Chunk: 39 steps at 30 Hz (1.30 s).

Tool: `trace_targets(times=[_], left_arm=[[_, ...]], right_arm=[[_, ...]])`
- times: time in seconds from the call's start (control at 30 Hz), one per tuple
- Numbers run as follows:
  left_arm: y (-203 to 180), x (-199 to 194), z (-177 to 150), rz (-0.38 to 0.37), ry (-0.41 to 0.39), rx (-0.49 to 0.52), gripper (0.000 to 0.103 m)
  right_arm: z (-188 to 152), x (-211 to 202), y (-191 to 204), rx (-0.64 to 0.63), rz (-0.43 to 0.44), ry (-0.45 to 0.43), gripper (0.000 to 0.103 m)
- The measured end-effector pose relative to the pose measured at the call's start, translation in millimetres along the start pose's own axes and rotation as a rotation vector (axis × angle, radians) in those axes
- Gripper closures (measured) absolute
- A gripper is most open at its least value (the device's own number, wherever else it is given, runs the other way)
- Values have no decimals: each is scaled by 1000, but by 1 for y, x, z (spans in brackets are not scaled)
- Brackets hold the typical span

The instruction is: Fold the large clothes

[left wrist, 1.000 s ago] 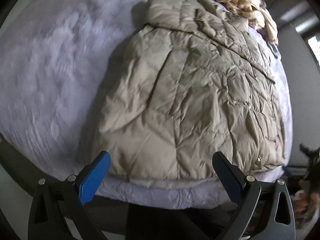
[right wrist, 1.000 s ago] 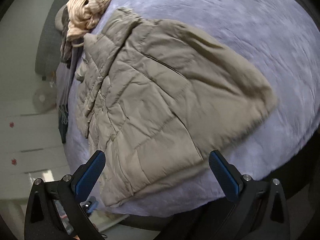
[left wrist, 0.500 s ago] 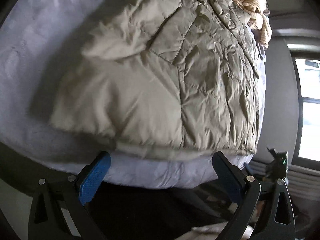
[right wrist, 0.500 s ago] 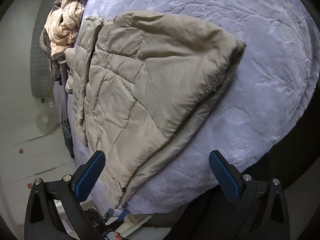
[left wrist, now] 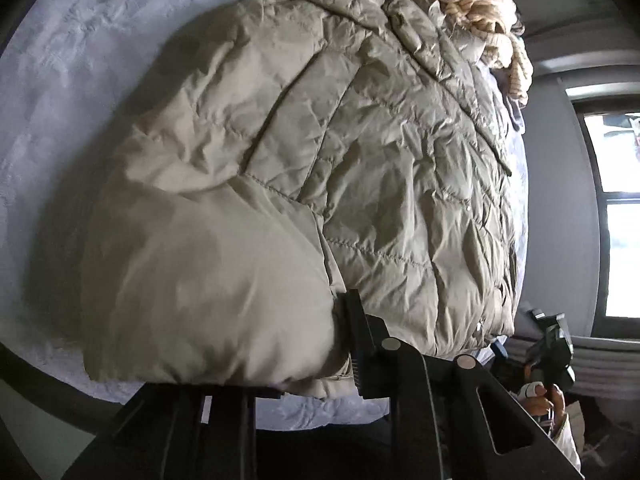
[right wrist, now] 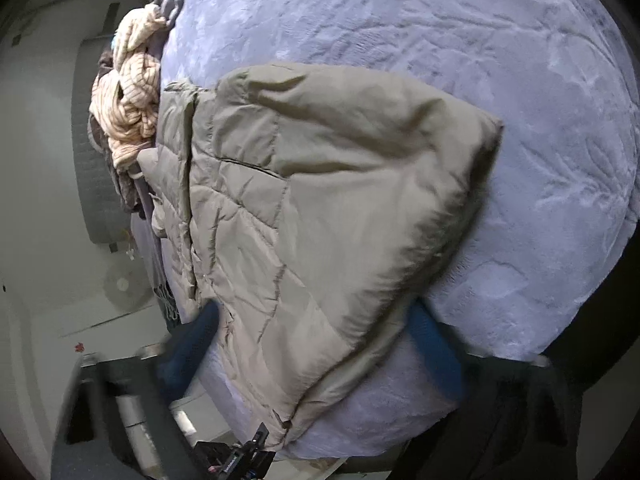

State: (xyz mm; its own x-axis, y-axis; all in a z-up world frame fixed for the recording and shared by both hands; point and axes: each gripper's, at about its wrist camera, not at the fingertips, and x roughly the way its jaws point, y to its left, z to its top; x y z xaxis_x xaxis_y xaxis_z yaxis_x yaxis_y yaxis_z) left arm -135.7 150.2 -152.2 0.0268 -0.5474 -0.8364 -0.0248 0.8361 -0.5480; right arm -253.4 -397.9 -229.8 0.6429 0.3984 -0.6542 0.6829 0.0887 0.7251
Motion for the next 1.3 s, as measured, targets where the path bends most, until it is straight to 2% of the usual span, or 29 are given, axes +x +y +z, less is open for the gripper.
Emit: trace_targets(times=[0.1,0.2,0.23,0.27,0.3,0.37,0.5,0.63,0.67,0.7,0.73,0.77,0.8,1.0,1.17,1.3], left_arm=[[0,-3,2,5,-5,2,78],[4,-5,2,12,1,10,78],[2,-4,2,14,3,13,78],[1,-2,2,17,5,17,78],[1,-1,2,20,8,23,78],[1,1,2,21,16,26,78],[4,4,2,15,30,20,78],[5,2,1,24,28,30,78],[3,1,1,28,22,33,78],[2,-1,1,34,13,40,78],[-1,-3,0,40,-2,51,85],[-4,-5,0,43,-14,60,88],[-7,-10,0,44,-30,65,88],[-26,-47,15,3,-130,62,88],[-57,-78,45,9,-211,110,88],[-93,-101,85,32,-296,150,88]], right_arm=[[1,7,-9,33,4,31,65],[0,8,-13,28,0,44,65],[-1,7,-13,16,-26,44,65],[-2,4,-12,-7,-75,33,59],[-3,0,-12,-32,-104,20,46],[-4,-7,-13,-61,-118,-3,39],[3,-11,-23,-40,-80,-17,39],[10,-4,-26,17,32,-27,39],[9,-2,-24,20,50,-23,40],[9,1,-21,16,56,-21,53],[9,2,-15,-1,40,-21,65],[9,4,-10,-18,14,-17,88],[8,5,-5,-37,-12,-10,92],[8,-6,53,-284,-125,-9,96],[14,-15,115,-458,-124,-19,96],[28,-14,178,-567,-98,-25,96]])
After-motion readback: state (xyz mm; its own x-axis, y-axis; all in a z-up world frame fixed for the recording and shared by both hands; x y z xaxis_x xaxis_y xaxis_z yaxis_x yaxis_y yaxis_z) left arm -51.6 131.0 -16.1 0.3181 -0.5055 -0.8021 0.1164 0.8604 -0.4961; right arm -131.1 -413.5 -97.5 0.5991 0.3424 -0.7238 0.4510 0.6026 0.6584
